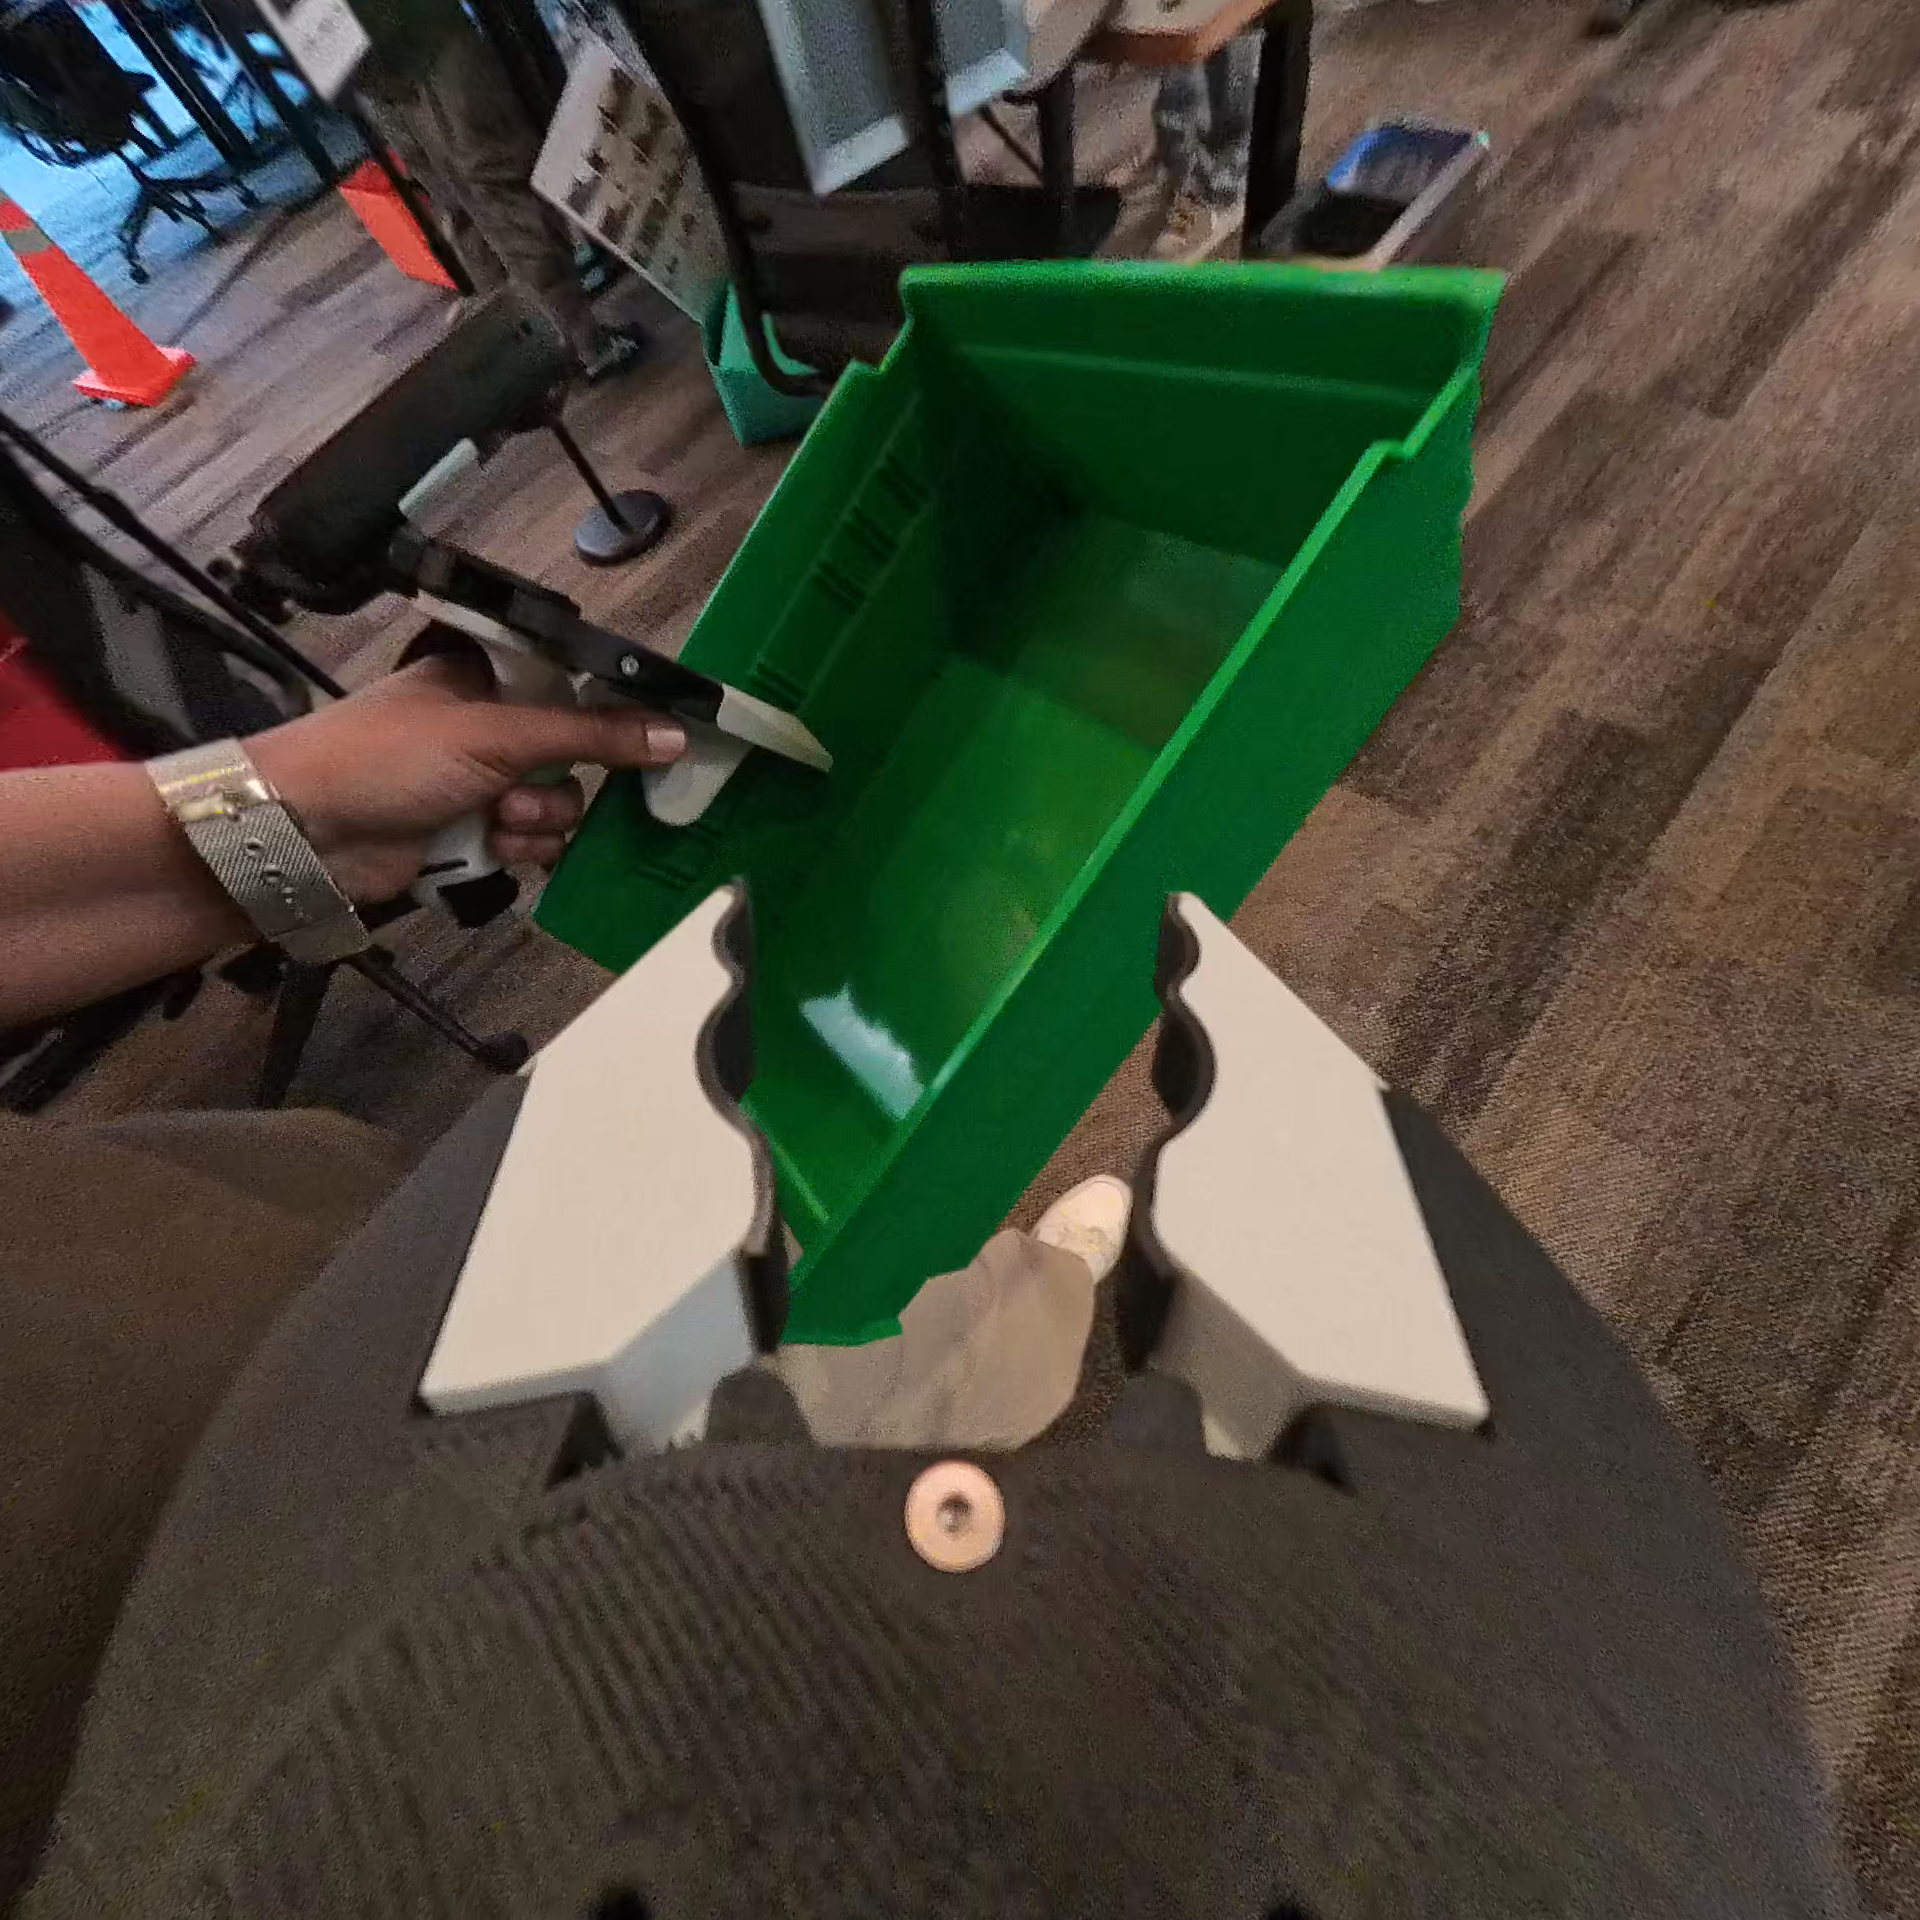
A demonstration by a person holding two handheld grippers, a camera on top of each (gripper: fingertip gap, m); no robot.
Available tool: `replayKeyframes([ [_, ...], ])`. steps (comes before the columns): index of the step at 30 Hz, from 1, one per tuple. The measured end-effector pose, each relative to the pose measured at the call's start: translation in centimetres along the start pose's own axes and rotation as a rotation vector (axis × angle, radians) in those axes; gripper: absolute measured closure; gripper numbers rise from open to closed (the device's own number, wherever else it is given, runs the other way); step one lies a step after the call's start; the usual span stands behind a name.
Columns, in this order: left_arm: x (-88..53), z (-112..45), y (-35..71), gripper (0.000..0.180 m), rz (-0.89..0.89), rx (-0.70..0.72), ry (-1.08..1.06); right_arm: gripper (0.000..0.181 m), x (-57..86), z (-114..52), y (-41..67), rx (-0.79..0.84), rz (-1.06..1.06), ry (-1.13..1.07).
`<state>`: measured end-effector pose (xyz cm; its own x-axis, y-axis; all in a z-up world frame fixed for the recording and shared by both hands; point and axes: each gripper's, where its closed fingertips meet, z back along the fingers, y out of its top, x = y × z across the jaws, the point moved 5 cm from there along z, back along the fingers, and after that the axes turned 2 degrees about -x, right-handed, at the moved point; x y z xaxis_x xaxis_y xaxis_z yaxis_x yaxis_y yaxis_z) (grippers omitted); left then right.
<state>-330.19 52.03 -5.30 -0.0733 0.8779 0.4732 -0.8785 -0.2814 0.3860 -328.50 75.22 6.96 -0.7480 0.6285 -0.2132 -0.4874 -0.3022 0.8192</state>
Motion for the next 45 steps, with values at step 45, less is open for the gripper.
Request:
replayKeyframes([
  [45, -9.3, -65.4, 150.0, 0.179, 0.341, 0.111, 0.032, 0.111, 117.0, -88.2, 88.4, 0.089, -0.086, 0.017],
])
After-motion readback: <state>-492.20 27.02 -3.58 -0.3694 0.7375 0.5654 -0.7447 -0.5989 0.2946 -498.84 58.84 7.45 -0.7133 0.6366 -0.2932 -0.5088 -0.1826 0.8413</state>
